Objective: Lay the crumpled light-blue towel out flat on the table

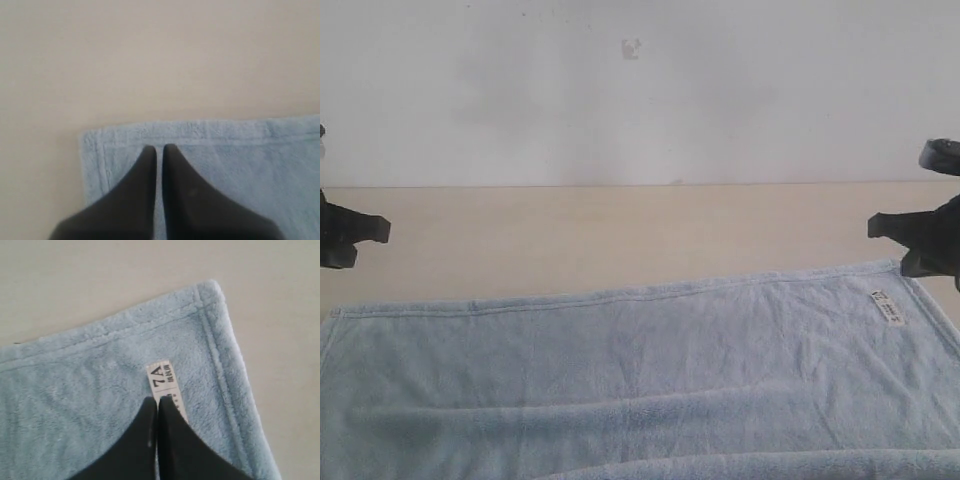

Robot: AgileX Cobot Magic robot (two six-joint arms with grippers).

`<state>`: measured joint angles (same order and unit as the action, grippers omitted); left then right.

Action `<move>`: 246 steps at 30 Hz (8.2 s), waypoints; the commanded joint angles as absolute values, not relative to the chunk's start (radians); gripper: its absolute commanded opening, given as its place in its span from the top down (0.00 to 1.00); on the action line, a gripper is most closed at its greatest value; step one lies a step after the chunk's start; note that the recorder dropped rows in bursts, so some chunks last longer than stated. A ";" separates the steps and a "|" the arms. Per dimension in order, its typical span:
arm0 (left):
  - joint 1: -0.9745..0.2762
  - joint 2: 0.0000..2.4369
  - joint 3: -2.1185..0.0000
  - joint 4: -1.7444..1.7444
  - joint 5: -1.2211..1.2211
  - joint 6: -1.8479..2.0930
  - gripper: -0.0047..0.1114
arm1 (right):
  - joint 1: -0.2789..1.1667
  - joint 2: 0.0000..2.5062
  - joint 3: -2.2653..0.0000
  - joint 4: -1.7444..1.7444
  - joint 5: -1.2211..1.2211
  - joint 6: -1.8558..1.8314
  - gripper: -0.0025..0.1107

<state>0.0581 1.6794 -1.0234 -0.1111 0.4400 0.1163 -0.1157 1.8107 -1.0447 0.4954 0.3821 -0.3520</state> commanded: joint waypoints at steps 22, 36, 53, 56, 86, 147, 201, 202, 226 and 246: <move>0.058 1.078 -0.470 -0.880 0.548 0.855 0.92 | 0.069 1.709 -1.023 0.518 0.302 -0.437 0.98; 0.058 1.433 -0.582 -1.066 0.423 0.963 0.92 | 0.069 1.709 -1.021 0.533 0.519 -0.433 0.98; 0.060 1.927 -0.916 -1.075 0.263 1.169 0.92 | 0.050 1.898 -1.021 0.488 0.000 -0.480 0.98; 0.060 1.963 -0.920 -1.075 0.266 1.169 0.92 | 0.050 1.960 -1.021 0.488 -0.015 -0.485 0.98; 0.060 2.207 -1.324 -1.073 0.343 1.261 0.92 | -0.129 2.271 -1.397 0.490 0.382 -0.511 0.98; 0.064 2.317 -1.428 -1.011 0.257 1.101 0.92 | -0.259 2.229 -1.308 0.228 0.261 -0.302 0.98; 0.066 0.233 -0.383 -0.770 0.020 0.621 0.92 | 0.008 0.340 -0.407 0.298 0.206 -0.211 0.98; 0.066 0.233 -0.383 -0.770 0.020 0.621 0.92 | -0.009 0.301 -0.407 0.287 0.204 -0.228 0.98; 0.066 0.228 -0.383 -0.770 0.009 0.621 0.92 | -0.014 0.000 0.000 -0.223 0.341 0.233 0.98; 0.066 0.228 -0.383 -0.770 0.009 0.621 0.92 | -0.012 0.000 0.000 -0.214 0.341 0.226 0.98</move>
